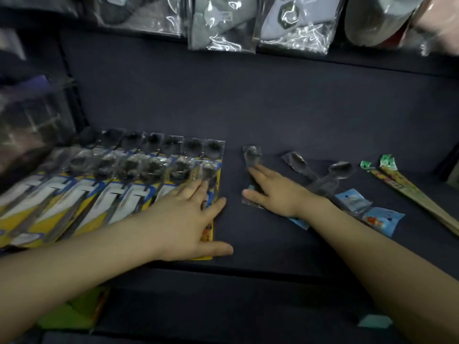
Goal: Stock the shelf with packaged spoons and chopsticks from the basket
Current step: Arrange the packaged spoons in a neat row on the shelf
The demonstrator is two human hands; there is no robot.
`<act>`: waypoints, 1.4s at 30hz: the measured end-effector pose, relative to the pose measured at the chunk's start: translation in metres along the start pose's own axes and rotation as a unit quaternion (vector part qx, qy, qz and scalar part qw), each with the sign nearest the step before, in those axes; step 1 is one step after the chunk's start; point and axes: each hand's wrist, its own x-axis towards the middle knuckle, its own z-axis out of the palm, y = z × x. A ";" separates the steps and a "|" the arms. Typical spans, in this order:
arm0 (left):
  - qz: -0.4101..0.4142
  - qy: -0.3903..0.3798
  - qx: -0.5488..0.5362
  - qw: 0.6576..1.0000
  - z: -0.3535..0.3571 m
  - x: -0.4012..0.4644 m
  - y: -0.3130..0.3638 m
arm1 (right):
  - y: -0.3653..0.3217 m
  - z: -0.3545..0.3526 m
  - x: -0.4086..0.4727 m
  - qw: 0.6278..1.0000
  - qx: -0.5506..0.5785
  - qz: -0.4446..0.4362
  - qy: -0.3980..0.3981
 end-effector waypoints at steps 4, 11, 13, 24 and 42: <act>0.010 -0.028 -0.038 0.999 0.005 0.002 -0.013 | -0.007 0.002 0.009 1.000 -0.013 0.004 -0.026; 0.041 0.012 -0.049 0.998 0.001 0.005 -0.023 | -0.012 -0.007 0.007 0.999 -0.029 0.014 0.001; 0.052 0.044 -0.053 0.996 -0.010 0.019 -0.019 | -0.002 -0.017 -0.004 0.998 -0.017 0.038 0.051; 0.148 0.054 0.005 0.987 -0.015 0.101 0.008 | 0.044 -0.017 -0.076 0.996 0.023 0.077 -0.045; 0.055 0.153 -0.413 0.896 -0.048 0.112 0.044 | 0.063 -0.028 -0.100 0.999 -0.020 0.027 -0.012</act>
